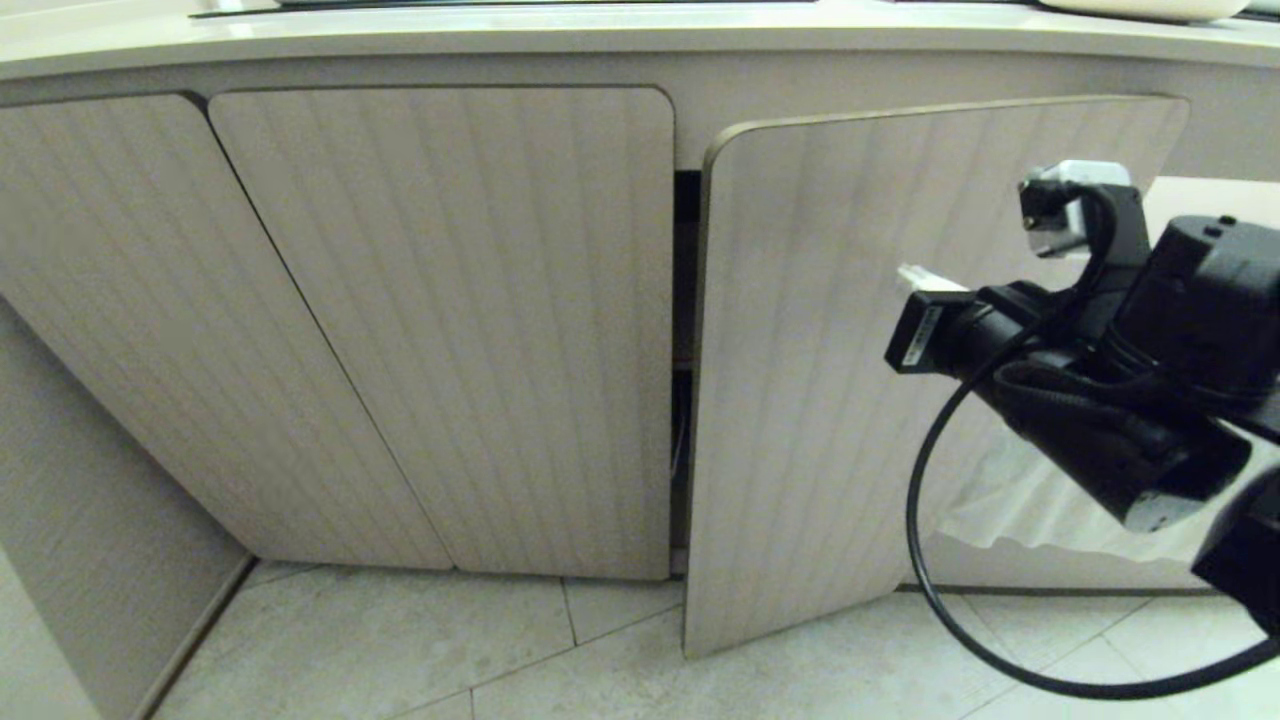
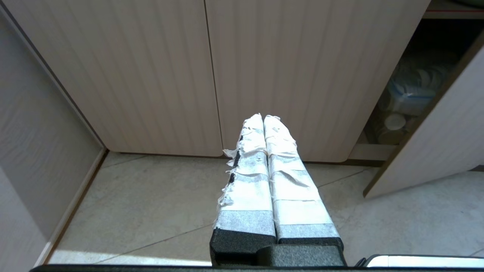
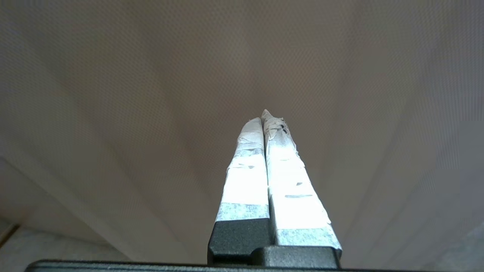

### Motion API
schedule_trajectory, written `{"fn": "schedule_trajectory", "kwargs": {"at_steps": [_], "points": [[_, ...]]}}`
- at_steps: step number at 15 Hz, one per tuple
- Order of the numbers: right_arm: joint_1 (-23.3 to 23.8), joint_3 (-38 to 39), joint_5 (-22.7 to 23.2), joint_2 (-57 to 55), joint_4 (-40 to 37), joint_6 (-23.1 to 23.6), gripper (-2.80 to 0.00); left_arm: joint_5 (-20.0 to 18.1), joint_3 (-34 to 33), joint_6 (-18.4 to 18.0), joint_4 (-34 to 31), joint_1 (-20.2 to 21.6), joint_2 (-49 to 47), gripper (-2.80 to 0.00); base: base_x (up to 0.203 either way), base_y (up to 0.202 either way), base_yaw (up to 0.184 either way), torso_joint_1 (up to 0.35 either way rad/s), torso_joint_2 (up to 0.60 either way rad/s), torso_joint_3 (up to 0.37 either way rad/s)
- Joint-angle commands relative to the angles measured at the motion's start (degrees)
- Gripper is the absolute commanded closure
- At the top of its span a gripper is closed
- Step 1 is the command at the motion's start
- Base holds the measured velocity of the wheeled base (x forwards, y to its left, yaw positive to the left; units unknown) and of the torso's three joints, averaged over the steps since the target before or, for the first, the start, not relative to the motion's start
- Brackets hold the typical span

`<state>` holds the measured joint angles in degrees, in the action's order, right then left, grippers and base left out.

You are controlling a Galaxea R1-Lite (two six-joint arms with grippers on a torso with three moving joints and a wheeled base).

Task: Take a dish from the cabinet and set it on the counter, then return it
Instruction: Close the cabinet door

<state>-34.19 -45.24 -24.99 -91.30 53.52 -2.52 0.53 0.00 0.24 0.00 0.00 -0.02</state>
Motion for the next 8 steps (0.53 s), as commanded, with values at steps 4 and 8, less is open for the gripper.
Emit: {"fn": "schedule_trajectory", "kwargs": {"at_steps": [4, 8], "points": [[1.57, -3.65, -0.15, -4.36, 0.95, -0.03, 0.00, 0.07, 0.00, 0.02, 0.00, 0.00, 0.02, 0.00, 0.000, 0.000, 0.000, 0.000, 0.00, 0.000], [2.33, -4.66, -0.15, -7.27, 4.20, 0.13, 0.00, 0.03, 0.00, 0.02, 0.00, 0.00, 0.02, 0.00, 0.000, 0.000, 0.000, 0.000, 0.00, 0.000]]}}
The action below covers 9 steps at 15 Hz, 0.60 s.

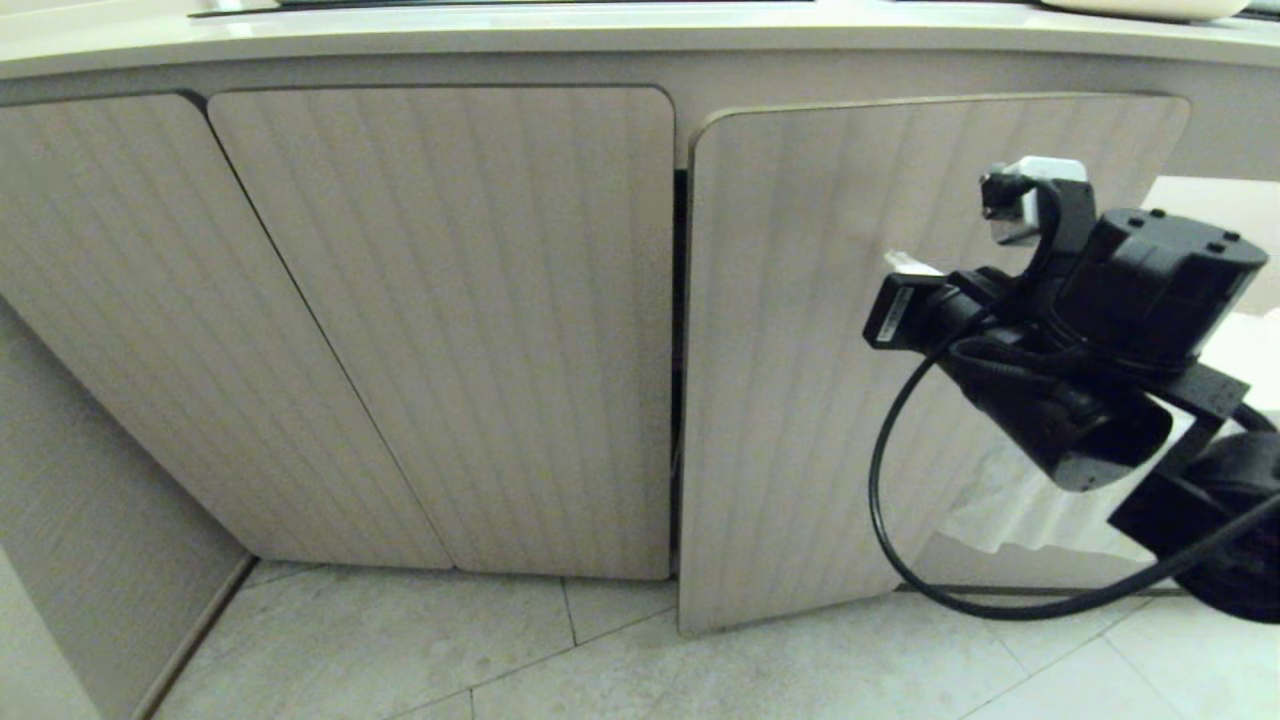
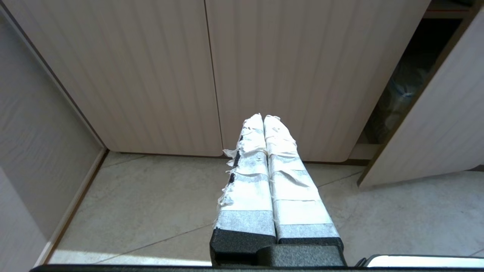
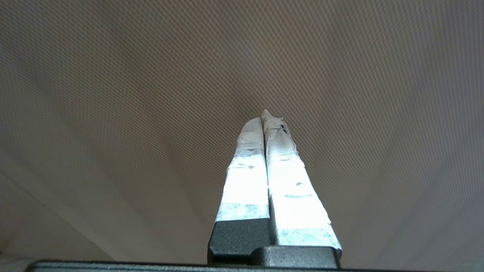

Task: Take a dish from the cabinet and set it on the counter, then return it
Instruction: Close the cabinet door

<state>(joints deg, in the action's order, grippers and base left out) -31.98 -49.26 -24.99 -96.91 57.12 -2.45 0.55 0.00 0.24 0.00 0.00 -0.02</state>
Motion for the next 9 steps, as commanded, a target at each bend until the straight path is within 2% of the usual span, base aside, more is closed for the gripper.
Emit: {"fn": "schedule_trajectory", "kwargs": {"at_steps": [1, 9], "points": [[0.19, -1.56, -0.15, -2.53, 0.88, 0.12, 0.00, 0.07, 0.00, 0.02, 0.00, 0.00, 0.02, 0.00, 0.000, 0.000, 0.000, 0.000, 0.00, 0.000], [2.08, -8.83, -0.15, -8.66, 1.15, 0.74, 0.00, -0.01, 0.00, 0.02, 0.00, 0.00, 0.02, 0.00, 0.000, 0.000, 0.000, 0.000, 0.00, 0.000]]}}
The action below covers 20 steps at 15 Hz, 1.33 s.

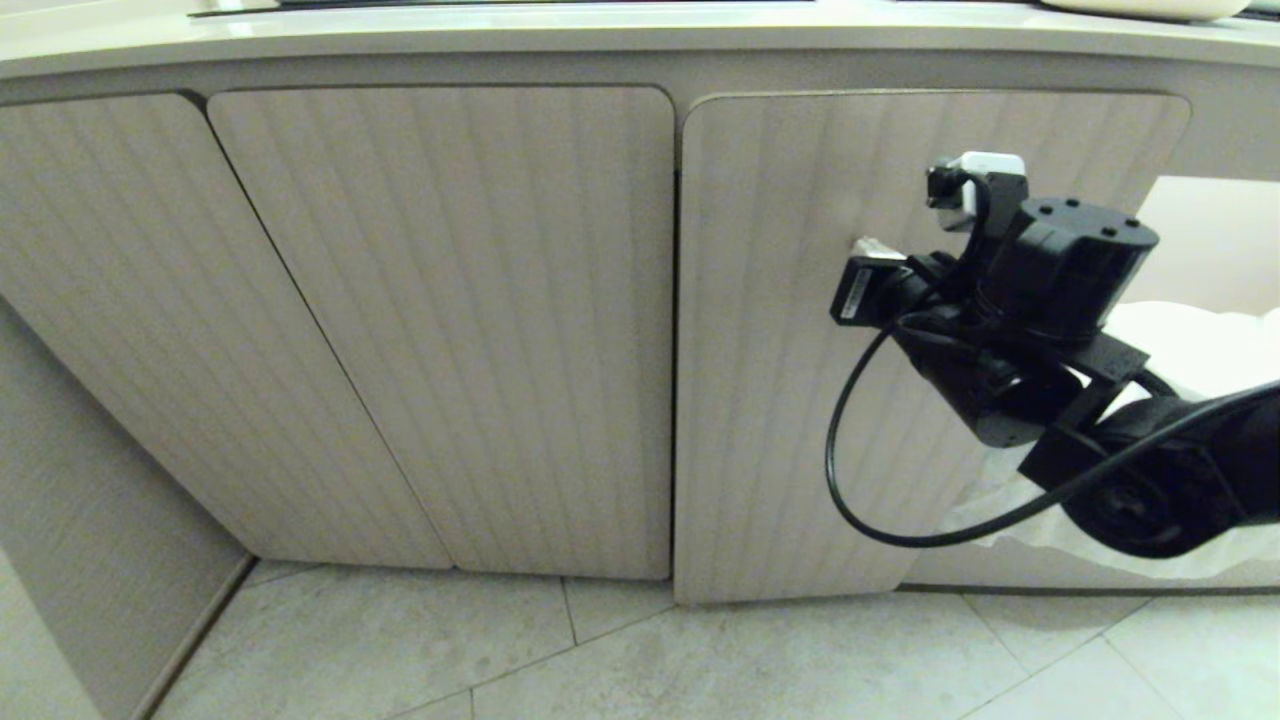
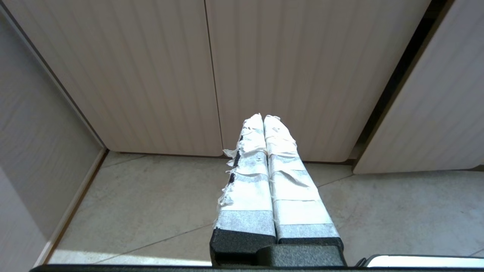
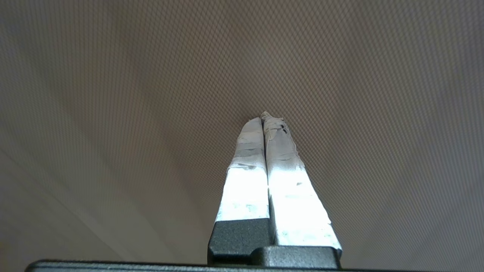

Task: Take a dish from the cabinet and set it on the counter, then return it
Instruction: Close the cabinet door

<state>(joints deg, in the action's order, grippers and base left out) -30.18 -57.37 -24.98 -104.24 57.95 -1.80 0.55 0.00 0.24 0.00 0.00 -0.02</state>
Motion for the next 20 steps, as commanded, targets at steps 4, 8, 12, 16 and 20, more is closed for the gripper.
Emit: {"fn": "schedule_trajectory", "kwargs": {"at_steps": [4, 8, 12, 16, 20], "points": [[1.05, -0.72, -0.16, -3.32, 3.10, 0.52, 0.00, 0.07, 0.00, 0.02, 0.00, 0.00, 0.02, 0.00, 0.000, 0.000, 0.000, 0.000, 0.00, 0.000], [2.86, -0.72, -0.15, -5.09, 6.29, 1.45, 0.00, -0.02, 0.00, 0.02, 0.00, 0.00, 0.02, 0.00, 0.000, 0.000, 0.000, 0.000, 0.00, 0.000], [3.02, -0.69, -0.16, -5.91, 7.92, 1.49, 0.00, 0.07, 0.00, 0.02, 0.00, 0.00, 0.02, 0.00, 0.000, 0.000, 0.000, 0.000, 0.00, 0.000], [3.02, -0.64, -0.16, -7.29, 10.78, 1.72, 0.00, -0.02, 0.00, 0.02, 0.00, 0.00, 0.02, 0.00, 0.000, 0.000, 0.000, 0.000, 0.00, 0.000], [3.02, -0.64, -0.16, -8.17, 11.92, 1.89, 0.00, 0.07, 0.00, 0.02, 0.00, 0.00, 0.02, 0.00, 0.000, 0.000, 0.000, 0.000, 0.00, 0.000]]}}
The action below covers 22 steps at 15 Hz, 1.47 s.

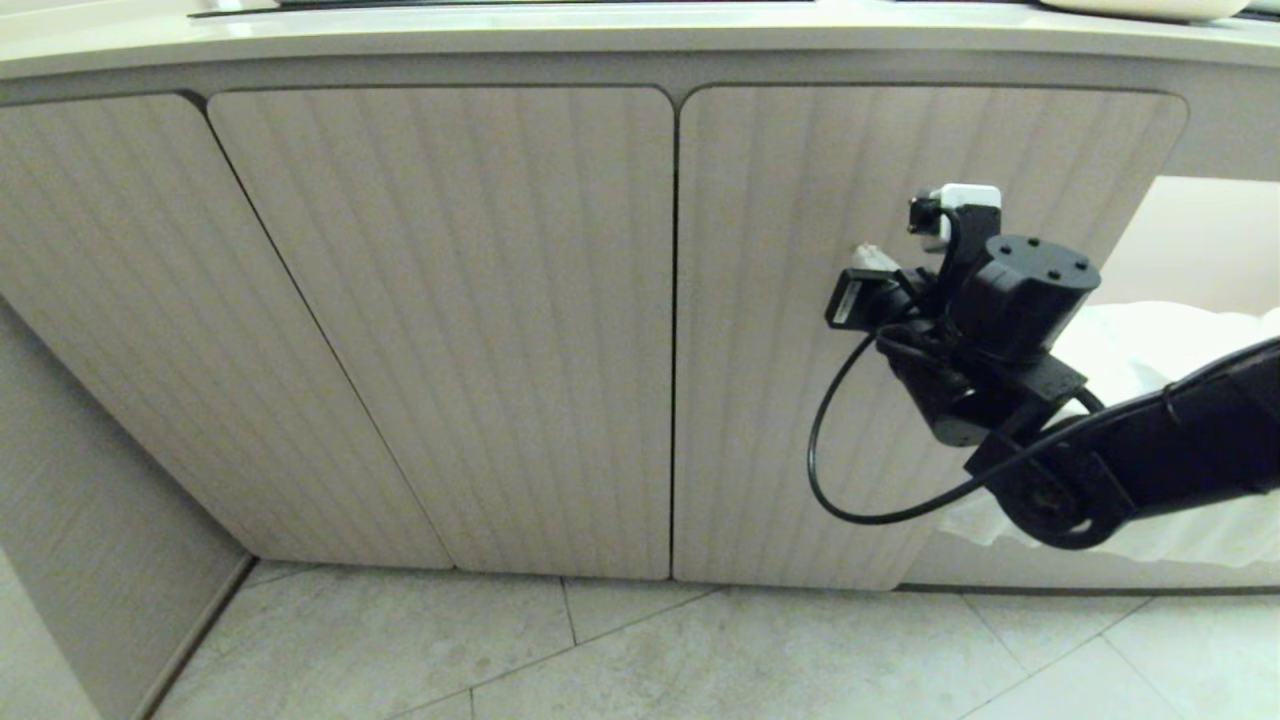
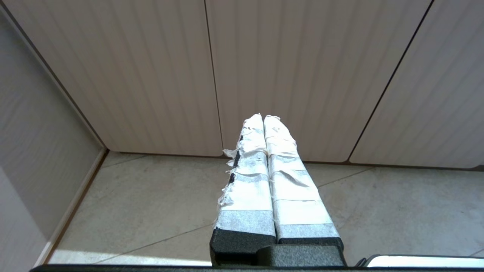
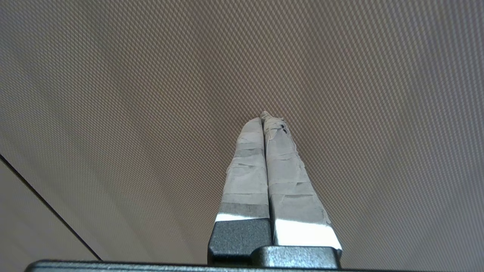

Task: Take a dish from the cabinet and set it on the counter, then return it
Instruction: Close the cabinet door

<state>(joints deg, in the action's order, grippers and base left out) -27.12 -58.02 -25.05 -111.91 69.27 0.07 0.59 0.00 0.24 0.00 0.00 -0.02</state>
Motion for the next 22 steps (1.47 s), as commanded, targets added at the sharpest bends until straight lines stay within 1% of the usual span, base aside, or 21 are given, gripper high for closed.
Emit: {"fn": "schedule_trajectory", "kwargs": {"at_steps": [1, 6, 14, 19, 22], "points": [[0.00, 0.38, -0.09, -0.50, 1.21, 0.76, 0.00, 0.03, 0.00, 0.02, 0.00, 0.00, 0.02, 0.00, 0.000, 0.000, 0.000, 0.000, 0.00, 0.000], [0.04, 1.50, -0.02, 0.46, 1.89, 1.24, 0.00, -0.06, 0.00, 0.02, 0.00, 0.00, 0.02, 0.00, 0.000, 0.000, 0.000, 0.000, 0.00, 0.000], [-0.16, 12.93, 0.00, 6.75, 2.36, 1.41, 0.00, 0.03, 0.00, 0.02, 0.00, 0.00, 0.02, 0.00, 0.000, 0.000, 0.000, 0.000, 0.00, 0.000], [-0.48, 22.44, 0.09, 9.11, 9.11, 1.51, 0.00, 0.03, 0.00, 0.02, 0.00, 0.00, 0.02, 0.00, 0.000, 0.000, 0.000, 0.000, 0.00, 0.000], [-0.77, 26.60, 0.09, 10.89, 11.63, 1.65, 0.00, 0.00, 0.00, 0.02, 0.00, 0.00, 0.02, 0.00, 0.000, 0.000, 0.000, 0.000, 0.00, 0.000]]}}
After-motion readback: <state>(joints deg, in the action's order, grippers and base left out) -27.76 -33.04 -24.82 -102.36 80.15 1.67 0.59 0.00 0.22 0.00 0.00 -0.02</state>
